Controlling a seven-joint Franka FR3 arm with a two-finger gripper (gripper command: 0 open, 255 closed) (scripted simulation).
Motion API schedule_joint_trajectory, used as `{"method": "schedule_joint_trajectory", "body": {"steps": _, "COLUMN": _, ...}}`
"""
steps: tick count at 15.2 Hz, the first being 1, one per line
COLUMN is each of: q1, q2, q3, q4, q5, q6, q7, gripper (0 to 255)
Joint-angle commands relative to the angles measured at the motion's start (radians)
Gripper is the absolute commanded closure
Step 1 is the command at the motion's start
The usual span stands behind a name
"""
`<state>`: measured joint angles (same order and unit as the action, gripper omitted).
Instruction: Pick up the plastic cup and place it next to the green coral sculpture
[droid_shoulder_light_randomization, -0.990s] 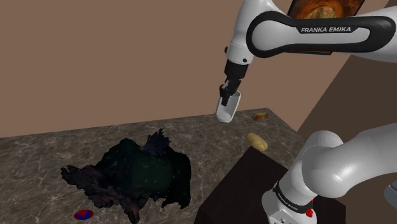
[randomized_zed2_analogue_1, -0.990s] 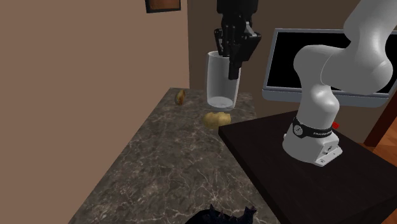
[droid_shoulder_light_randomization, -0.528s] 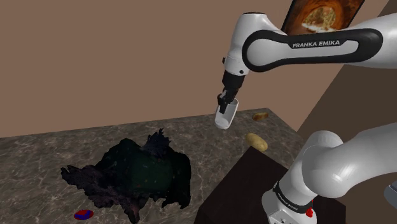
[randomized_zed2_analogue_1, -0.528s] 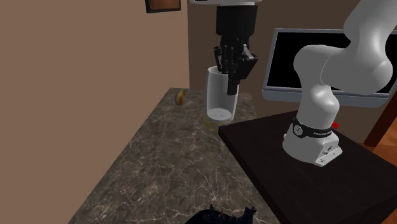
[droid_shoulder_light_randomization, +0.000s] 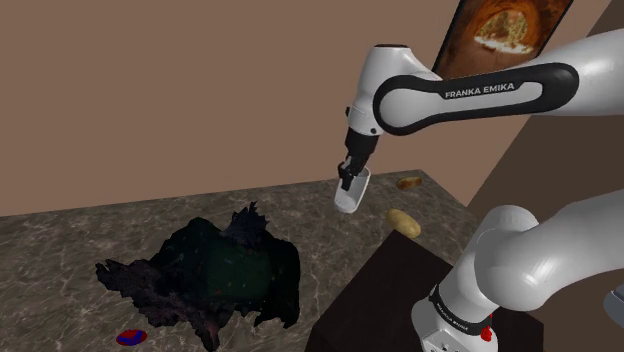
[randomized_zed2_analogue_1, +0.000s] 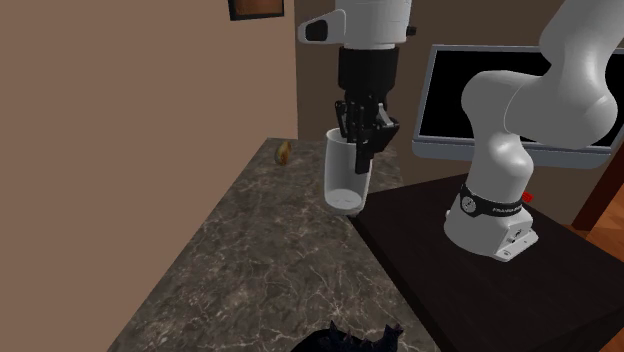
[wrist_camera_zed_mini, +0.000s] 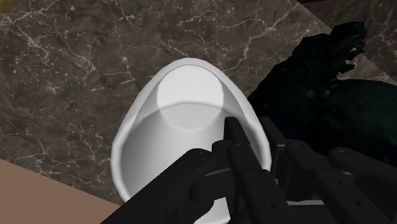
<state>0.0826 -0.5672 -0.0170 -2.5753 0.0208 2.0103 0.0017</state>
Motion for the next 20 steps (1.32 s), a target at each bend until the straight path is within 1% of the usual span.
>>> {"method": "schedule_joint_trajectory", "body": {"steps": 1, "q1": 0.001, "q2": 0.008, "q3": 0.001, "q4": -0.022, "q5": 0.001, "q6": 0.031, "q7": 0.000, "gripper": 255}}
{"method": "schedule_joint_trajectory", "body": {"steps": 11, "q1": 0.002, "q2": 0.073, "q3": 0.000, "q4": -0.115, "q5": 0.004, "q6": 0.189, "q7": -0.005, "gripper": 255}}
{"method": "schedule_joint_trajectory", "body": {"steps": 20, "q1": 0.004, "q2": 0.161, "q3": -0.002, "q4": -0.180, "q5": 0.008, "q6": 0.342, "q7": -0.010, "gripper": 255}}
